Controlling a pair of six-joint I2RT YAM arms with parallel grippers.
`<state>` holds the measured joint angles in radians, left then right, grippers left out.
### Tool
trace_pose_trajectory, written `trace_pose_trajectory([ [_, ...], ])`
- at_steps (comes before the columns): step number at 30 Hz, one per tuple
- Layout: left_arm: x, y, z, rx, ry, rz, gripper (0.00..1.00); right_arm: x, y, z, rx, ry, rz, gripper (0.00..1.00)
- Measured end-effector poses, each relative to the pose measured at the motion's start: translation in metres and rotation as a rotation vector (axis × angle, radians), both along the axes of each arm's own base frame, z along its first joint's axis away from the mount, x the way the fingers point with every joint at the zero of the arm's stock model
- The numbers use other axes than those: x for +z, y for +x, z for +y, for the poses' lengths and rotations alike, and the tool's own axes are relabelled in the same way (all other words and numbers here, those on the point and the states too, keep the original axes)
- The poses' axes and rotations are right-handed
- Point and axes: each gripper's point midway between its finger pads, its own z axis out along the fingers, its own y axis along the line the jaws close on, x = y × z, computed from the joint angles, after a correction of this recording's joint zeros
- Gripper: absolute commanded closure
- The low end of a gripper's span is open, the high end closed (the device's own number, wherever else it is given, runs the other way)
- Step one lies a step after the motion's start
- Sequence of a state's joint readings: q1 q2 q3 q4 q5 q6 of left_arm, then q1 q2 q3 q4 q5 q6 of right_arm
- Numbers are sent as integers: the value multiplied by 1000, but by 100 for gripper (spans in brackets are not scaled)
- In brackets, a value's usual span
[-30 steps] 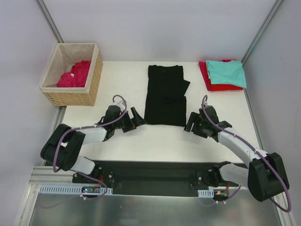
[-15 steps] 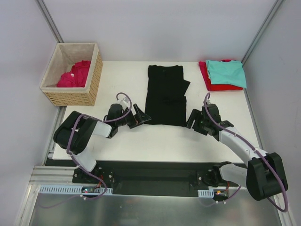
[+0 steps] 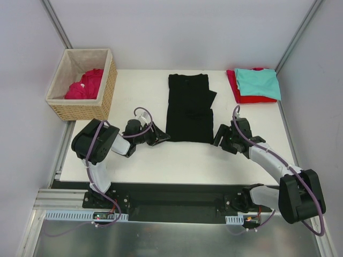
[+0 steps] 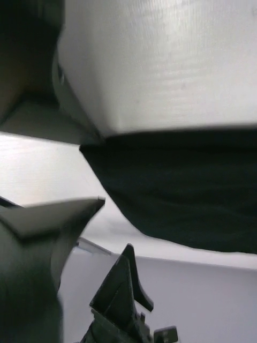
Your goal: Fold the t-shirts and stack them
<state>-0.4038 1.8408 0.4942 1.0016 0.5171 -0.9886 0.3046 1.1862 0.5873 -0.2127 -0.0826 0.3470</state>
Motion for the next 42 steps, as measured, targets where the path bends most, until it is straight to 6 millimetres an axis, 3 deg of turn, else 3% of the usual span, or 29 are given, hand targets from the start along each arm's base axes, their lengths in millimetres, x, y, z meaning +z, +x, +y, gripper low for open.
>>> trace_pose_trajectory([
  [3,-5,-1,1,1,7,15,87,-3,-1,0,-1,1,11,28],
  [5,-8,-2,1,1,12,26,91,-4,-1,-1,-2,0,16,28],
  [6,-9,-3,1,2,13,30,100,-4,0,-1,-3,0,17,28],
  [15,-10,-3,1,1,15,31,100,-11,15,-1,-46,56,-1,29],
  [18,-10,-3,1,0,16,30,100,-22,20,3,-54,89,23,30],
  [22,-10,-3,1,-1,16,30,100,-20,39,15,-57,173,-14,32],
  [32,-10,-3,2,-1,19,30,100,-24,57,34,-43,276,-25,58],
  [42,-11,-2,4,4,21,32,100,-29,53,32,-48,275,-12,66],
])
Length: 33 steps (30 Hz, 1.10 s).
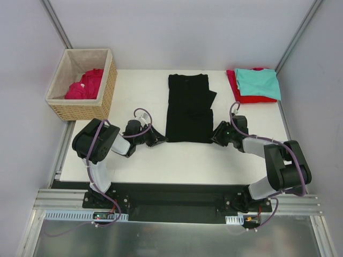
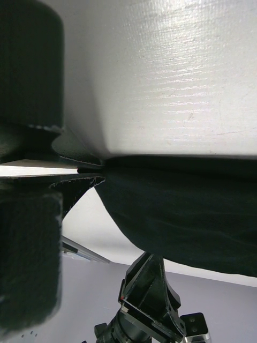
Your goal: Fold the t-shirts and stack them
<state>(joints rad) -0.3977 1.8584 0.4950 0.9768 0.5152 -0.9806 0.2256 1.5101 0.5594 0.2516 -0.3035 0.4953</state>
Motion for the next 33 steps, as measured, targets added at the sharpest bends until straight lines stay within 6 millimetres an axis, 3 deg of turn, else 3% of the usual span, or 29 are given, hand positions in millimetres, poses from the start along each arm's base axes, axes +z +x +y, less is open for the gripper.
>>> trace_pose_trajectory([
  [4,0,0,0,0,1,2,100,-1,-2,-1,0,-1,2,70],
  [7,0,0,0,0,1,3,100,-2,-5,-2,1,-3,5,78],
  [11,0,-1,0,0,3,6,100,-5,-12,-4,1,-11,22,99],
  [21,2,-6,2,-2,6,7,100,-7,-18,-4,5,-11,33,99],
  [28,4,-44,10,-19,32,33,100,-7,-42,-1,42,-8,52,99],
  [33,4,-84,5,-55,88,40,100,-7,-75,7,95,-53,48,99],
])
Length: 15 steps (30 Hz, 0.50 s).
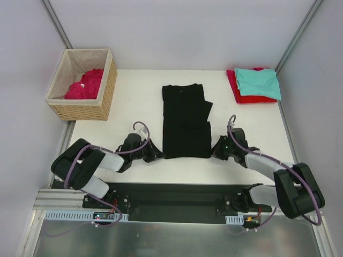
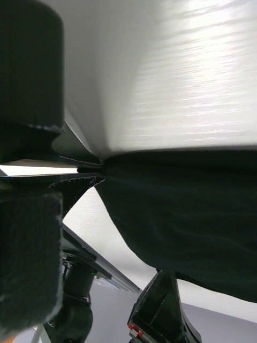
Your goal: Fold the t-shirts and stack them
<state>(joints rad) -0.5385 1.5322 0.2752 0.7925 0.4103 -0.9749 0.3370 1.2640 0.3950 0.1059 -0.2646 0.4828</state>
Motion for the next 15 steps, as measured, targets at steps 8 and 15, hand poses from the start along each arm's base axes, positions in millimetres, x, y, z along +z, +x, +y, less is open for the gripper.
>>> trace_pose_trajectory([
  [8,-2,-48,6,-21,36,0,100,5,-60,6,82,-70,-35,99],
  [15,7,-79,13,-20,52,-26,100,18,-90,1,102,-118,-82,99],
])
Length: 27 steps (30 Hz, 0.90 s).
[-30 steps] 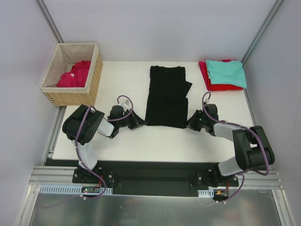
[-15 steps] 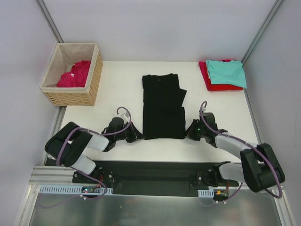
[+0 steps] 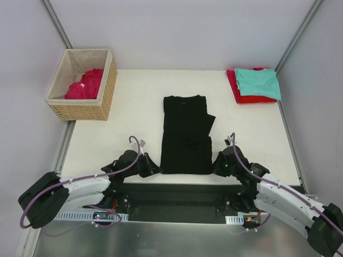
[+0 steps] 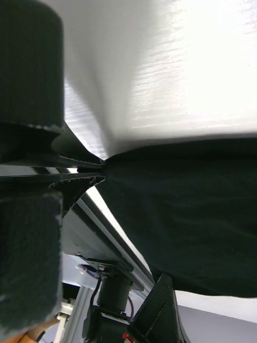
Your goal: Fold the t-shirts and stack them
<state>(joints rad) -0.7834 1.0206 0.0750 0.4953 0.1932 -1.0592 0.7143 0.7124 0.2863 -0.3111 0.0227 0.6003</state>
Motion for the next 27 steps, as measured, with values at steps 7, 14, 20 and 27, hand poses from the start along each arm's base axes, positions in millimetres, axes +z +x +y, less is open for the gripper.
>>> trace_pose_trajectory([
  [7,60,16,0,37,-17,-140,100,48,13,-6,-28,-60,-94,99],
  [14,120,40,-7,42,7,-267,100,105,40,-9,-59,-92,-233,99],
  [20,131,58,-9,41,104,-314,100,126,56,-10,-64,-157,-282,99],
  [27,151,91,-7,86,157,-356,100,143,81,-5,-72,-224,-306,99],
])
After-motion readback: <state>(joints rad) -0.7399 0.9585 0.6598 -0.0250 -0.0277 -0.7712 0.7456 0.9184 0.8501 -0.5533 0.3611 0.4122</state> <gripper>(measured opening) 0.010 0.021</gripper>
